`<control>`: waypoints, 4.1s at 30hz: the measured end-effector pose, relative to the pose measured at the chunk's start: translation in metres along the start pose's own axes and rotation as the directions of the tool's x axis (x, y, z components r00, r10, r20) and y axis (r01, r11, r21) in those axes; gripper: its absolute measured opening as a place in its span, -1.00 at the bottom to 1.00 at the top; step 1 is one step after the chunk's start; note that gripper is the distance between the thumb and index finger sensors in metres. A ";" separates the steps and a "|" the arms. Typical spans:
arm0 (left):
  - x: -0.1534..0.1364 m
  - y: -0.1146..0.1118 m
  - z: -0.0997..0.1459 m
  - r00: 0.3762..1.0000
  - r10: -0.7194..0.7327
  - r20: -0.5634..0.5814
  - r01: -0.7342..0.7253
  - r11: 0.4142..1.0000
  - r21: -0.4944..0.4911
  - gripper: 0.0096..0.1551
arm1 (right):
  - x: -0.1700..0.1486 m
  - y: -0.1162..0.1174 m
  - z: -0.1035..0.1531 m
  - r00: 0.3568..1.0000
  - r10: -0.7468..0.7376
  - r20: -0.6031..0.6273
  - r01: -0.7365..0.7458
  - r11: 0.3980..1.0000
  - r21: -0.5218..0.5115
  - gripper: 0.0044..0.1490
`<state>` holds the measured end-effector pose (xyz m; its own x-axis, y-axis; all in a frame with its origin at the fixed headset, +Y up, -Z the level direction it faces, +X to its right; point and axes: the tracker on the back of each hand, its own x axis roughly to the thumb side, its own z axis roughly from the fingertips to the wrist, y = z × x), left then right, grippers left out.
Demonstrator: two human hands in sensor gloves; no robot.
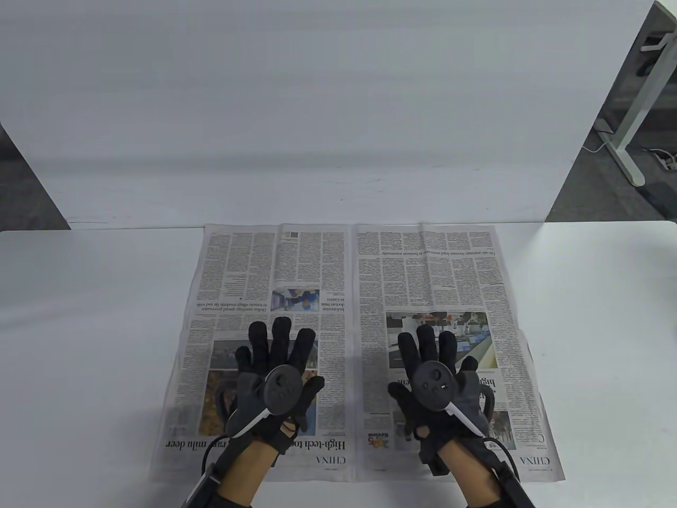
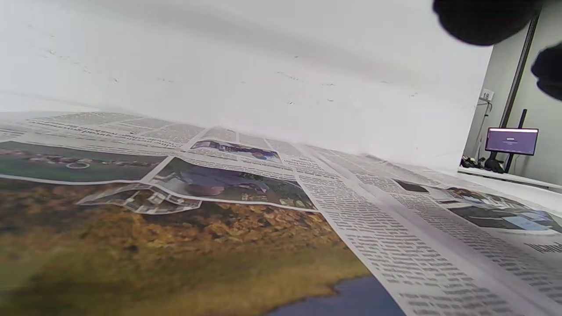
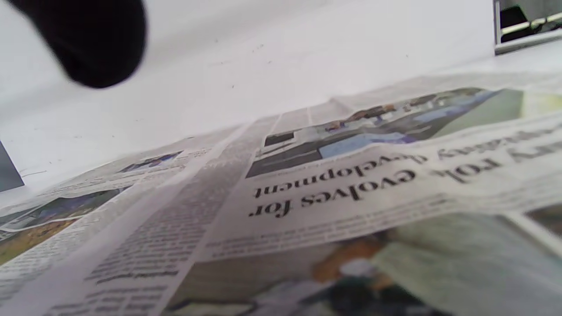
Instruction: Unfold folded newspaper and lay flat
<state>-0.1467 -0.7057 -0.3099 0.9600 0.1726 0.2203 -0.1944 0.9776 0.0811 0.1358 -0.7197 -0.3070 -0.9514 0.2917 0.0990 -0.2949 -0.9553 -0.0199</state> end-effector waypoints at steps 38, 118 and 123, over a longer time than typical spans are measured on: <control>0.001 -0.078 -0.007 1.000 -0.006 0.008 0.010 0.797 -0.605 0.04 | 0.007 0.064 -0.010 0.998 0.018 0.063 -0.048 0.853 0.520 0.18; -0.005 -0.019 0.002 0.999 -0.009 -0.050 0.006 0.999 -0.044 -0.04 | -0.014 0.007 0.007 0.998 0.062 0.000 -0.062 0.998 -0.027 0.15; -0.016 -0.026 0.003 0.995 0.008 -0.100 -0.023 0.988 -0.154 -0.05 | -0.018 0.015 0.008 0.998 0.047 -0.035 -0.043 0.992 0.116 0.16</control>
<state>-0.1578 -0.7341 -0.3123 0.9739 0.1913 0.1224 -0.1832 0.9802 -0.0748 0.1494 -0.7399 -0.3012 -0.9667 0.2481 0.0634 -0.2420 -0.9660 0.0911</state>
